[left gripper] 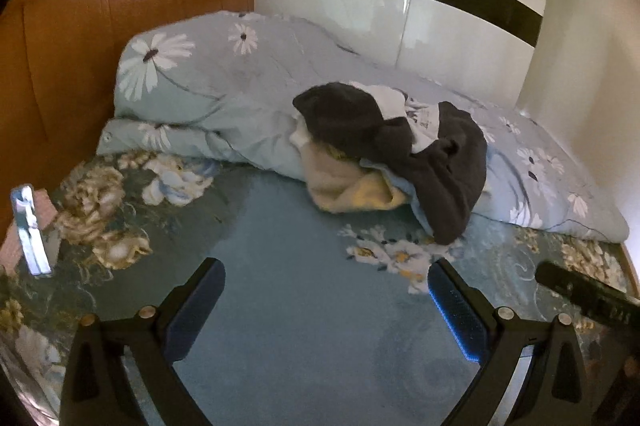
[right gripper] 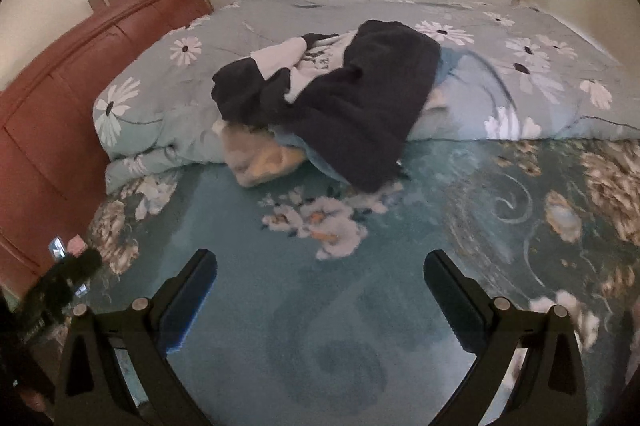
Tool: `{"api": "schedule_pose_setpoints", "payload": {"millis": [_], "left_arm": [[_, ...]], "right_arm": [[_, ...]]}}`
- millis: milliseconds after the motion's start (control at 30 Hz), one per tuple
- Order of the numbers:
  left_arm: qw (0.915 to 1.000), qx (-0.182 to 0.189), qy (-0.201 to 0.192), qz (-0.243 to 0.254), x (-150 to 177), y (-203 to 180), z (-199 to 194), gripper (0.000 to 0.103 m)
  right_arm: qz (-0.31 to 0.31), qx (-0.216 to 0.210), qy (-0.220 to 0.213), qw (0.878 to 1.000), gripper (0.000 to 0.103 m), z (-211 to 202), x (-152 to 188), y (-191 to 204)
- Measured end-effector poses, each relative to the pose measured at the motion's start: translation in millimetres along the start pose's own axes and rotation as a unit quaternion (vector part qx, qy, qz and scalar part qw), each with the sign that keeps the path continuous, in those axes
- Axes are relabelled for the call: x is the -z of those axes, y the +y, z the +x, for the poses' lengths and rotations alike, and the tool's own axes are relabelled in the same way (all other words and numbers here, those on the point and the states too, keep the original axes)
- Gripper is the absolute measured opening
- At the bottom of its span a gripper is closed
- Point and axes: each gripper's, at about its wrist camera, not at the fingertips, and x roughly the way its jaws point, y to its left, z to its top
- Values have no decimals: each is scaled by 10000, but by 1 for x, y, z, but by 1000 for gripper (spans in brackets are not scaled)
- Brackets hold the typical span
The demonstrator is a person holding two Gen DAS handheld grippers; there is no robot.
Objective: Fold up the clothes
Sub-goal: 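Grasp the black-and-white Kappa jacket with the right gripper and lift it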
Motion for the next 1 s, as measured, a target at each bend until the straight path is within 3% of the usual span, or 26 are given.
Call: {"api": "schedule_pose_setpoints", "payload": {"millis": [233, 433, 667, 800, 900, 1000], "left_arm": [[9944, 752, 224, -702, 2, 14, 33, 103], [9962, 152, 653, -557, 2, 17, 70, 103], [9944, -189, 780, -694, 2, 40, 92, 103], [9907, -80, 975, -941, 7, 55, 103, 103], [9878, -80, 1110, -1093, 13, 61, 108, 103], [9843, -72, 1243, -1252, 20, 67, 114, 103]], "right_arm": [[-461, -36, 322, 9984, 103, 61, -45, 15], [-977, -204, 279, 9946, 103, 121, -105, 37], [-1289, -111, -75, 9916, 103, 191, -180, 58], [-1121, -204, 23, 9935, 103, 228, -217, 61], [-507, -478, 233, 9973, 100, 257, -239, 50], [329, -781, 461, 9953, 83, 279, -247, 35]]}}
